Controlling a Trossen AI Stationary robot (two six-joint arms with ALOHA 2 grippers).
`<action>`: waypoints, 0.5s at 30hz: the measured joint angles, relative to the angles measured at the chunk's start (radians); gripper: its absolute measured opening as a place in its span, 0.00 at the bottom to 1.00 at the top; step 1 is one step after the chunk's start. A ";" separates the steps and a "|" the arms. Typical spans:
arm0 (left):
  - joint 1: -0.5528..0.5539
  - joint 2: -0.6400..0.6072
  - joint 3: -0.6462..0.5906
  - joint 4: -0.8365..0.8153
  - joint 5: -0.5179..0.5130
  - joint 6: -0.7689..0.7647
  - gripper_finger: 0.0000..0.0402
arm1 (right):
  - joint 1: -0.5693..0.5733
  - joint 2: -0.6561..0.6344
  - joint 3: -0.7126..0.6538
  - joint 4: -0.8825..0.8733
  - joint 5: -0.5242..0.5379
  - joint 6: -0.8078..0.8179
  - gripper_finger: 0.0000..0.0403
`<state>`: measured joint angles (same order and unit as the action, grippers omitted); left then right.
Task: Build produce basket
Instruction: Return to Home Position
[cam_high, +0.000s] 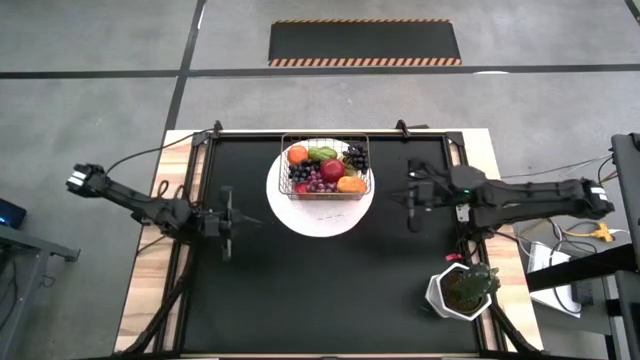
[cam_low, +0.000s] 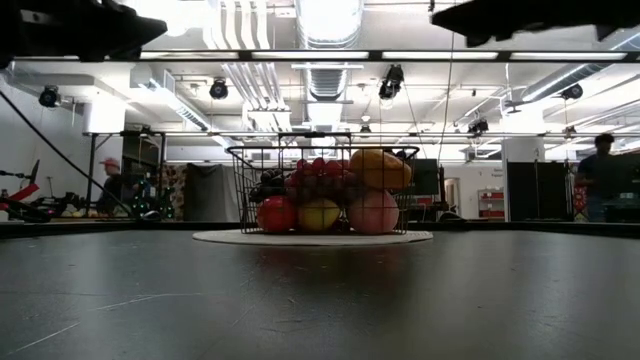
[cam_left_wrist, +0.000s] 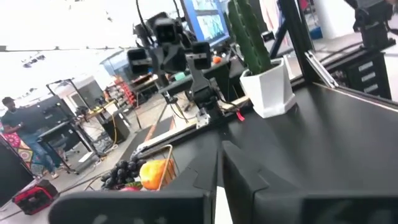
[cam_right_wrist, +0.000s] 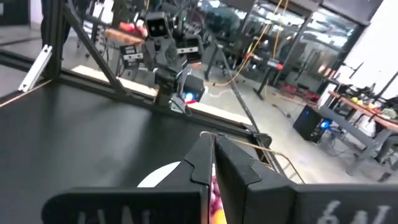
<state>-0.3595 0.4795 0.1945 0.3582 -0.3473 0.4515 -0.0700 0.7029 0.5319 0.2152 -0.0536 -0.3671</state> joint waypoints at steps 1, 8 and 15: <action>0.000 -0.018 -0.011 0.000 0.000 0.000 0.01 | 0.000 -0.038 -0.026 0.002 0.000 0.008 0.02; 0.000 -0.116 -0.091 -0.002 0.000 -0.001 0.01 | -0.001 -0.286 -0.197 0.004 0.001 0.009 0.02; 0.000 -0.238 -0.182 0.040 -0.001 -0.002 0.01 | -0.001 -0.516 -0.341 0.007 0.002 0.002 0.02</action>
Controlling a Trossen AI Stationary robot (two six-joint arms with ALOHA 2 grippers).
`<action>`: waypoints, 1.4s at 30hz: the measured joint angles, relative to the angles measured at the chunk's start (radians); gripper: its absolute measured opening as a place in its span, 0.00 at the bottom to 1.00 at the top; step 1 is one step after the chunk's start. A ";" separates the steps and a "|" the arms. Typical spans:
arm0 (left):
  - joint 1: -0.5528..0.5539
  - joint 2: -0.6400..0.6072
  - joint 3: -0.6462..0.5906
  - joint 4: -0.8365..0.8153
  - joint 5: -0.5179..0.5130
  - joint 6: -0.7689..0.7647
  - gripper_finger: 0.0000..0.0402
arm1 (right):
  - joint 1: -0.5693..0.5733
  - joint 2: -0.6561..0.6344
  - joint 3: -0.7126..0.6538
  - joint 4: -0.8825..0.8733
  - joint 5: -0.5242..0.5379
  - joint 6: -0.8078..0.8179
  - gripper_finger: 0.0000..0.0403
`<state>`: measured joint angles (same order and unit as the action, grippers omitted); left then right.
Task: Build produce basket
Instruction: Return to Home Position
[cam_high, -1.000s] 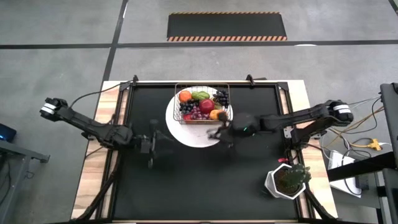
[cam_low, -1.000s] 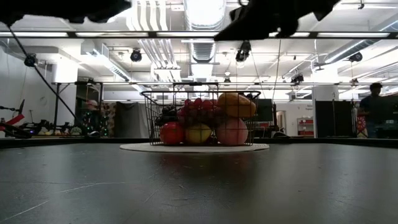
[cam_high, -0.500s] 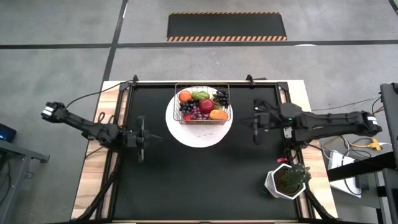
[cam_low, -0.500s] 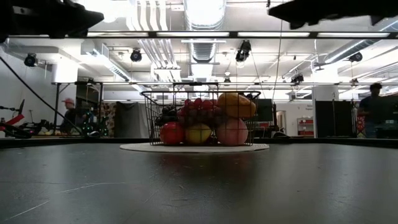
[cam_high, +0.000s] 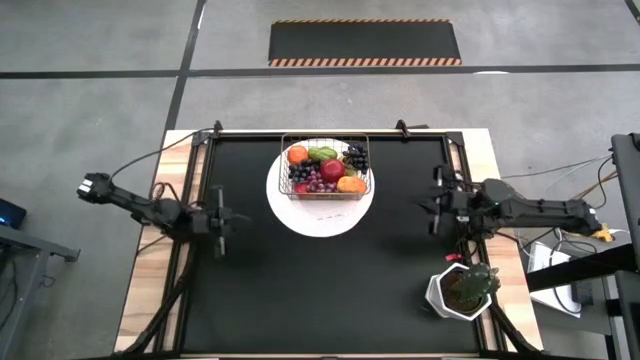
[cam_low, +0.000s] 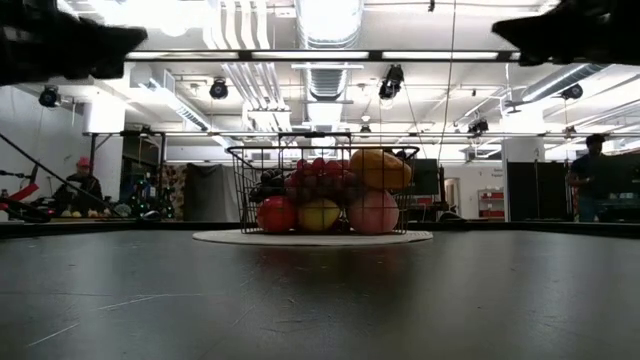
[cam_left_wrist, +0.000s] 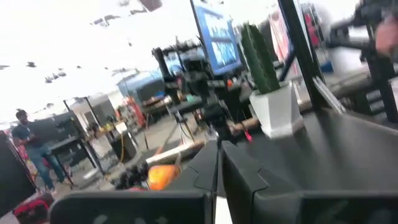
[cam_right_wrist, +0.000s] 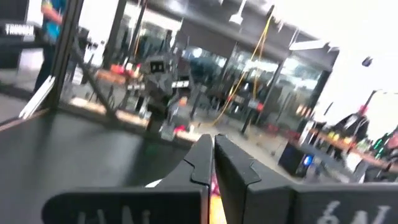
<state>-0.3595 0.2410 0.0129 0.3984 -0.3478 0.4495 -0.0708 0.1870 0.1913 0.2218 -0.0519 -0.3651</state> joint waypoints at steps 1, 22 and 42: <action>0.000 -0.017 -0.004 -0.002 0.000 0.000 0.01 | 0.000 -0.032 -0.014 0.001 0.002 -0.002 0.02; 0.000 -0.065 -0.006 -0.042 -0.017 0.005 0.01 | -0.011 -0.126 -0.179 0.090 0.290 0.094 0.02; 0.000 0.009 -0.008 -0.042 -0.017 0.007 0.01 | -0.011 -0.126 -0.180 0.037 0.289 0.147 0.02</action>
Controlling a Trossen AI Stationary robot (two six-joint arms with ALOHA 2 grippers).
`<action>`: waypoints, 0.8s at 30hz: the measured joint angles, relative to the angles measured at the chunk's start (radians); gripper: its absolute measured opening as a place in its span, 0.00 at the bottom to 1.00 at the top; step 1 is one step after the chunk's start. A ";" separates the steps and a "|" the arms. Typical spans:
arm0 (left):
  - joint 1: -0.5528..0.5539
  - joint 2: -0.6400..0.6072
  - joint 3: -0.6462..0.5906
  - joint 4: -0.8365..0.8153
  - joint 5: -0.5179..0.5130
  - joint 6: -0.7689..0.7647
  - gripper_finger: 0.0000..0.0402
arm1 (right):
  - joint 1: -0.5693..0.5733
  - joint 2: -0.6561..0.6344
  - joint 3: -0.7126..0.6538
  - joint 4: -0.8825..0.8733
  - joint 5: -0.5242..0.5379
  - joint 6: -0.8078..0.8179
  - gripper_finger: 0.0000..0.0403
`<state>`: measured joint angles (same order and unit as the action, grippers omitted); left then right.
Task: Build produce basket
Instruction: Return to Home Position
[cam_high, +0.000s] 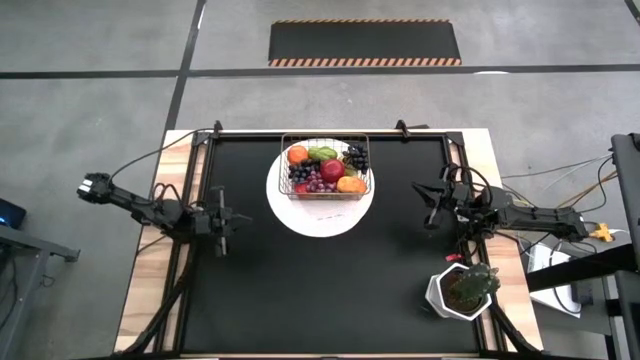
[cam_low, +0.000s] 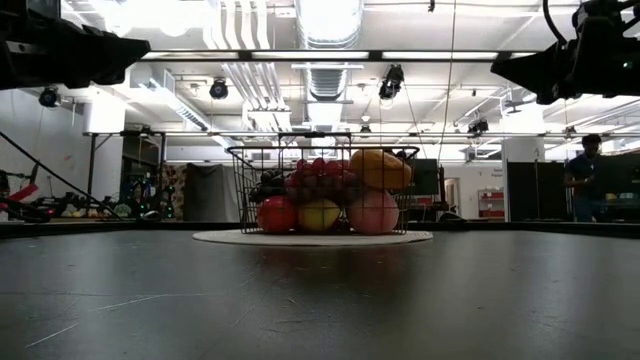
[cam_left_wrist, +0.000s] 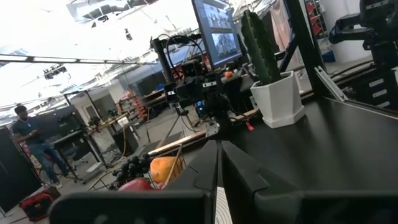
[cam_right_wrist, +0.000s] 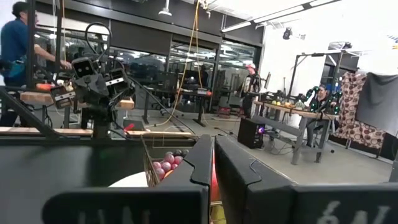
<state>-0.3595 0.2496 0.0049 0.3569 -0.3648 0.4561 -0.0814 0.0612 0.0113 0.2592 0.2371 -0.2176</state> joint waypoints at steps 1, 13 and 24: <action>0.000 0.003 0.000 0.000 0.000 0.000 0.01 | 0.000 0.000 0.000 0.000 0.000 -0.001 0.02; 0.000 0.040 -0.001 0.000 0.000 0.000 0.01 | 0.000 0.000 0.000 0.000 0.000 0.000 0.02; 0.000 0.074 -0.001 0.000 0.000 0.000 0.01 | 0.000 0.000 -0.001 0.000 0.000 0.000 0.02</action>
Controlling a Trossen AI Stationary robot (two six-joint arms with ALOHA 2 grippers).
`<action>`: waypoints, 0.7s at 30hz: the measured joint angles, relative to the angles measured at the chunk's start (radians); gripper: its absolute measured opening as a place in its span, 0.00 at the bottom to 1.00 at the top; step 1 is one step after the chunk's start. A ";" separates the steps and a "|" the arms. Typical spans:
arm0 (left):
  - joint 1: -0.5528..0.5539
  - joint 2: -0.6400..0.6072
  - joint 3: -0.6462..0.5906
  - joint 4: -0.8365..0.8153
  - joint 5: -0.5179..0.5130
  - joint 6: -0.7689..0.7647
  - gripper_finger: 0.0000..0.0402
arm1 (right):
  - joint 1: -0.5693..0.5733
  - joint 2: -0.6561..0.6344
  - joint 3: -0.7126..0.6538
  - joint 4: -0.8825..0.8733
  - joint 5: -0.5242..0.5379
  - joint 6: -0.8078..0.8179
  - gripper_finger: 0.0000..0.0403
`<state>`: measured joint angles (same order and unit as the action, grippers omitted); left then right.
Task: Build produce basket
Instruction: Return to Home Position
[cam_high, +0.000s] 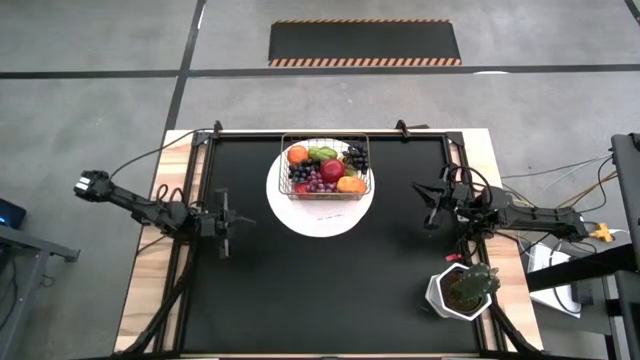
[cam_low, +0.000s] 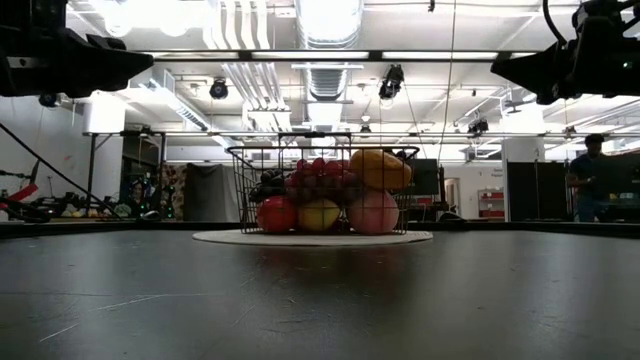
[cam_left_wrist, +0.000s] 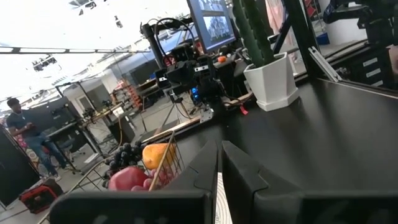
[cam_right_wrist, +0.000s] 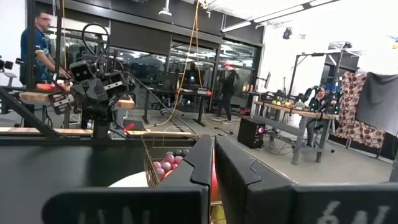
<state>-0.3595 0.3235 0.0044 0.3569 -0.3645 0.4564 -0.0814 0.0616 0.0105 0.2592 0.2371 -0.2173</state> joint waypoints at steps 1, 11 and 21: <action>0.000 0.003 0.000 0.000 0.000 0.000 0.01 | 0.000 0.000 0.000 0.000 0.000 0.000 0.02; 0.000 0.030 0.000 0.000 0.000 0.000 0.01 | 0.000 0.000 0.000 0.000 0.000 -0.001 0.02; 0.000 0.043 0.000 0.000 0.000 0.000 0.01 | 0.000 0.000 0.000 0.000 0.000 -0.001 0.02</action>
<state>-0.3592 0.3664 0.0044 0.3569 -0.3641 0.4561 -0.0814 0.0616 0.0101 0.2592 0.2371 -0.2184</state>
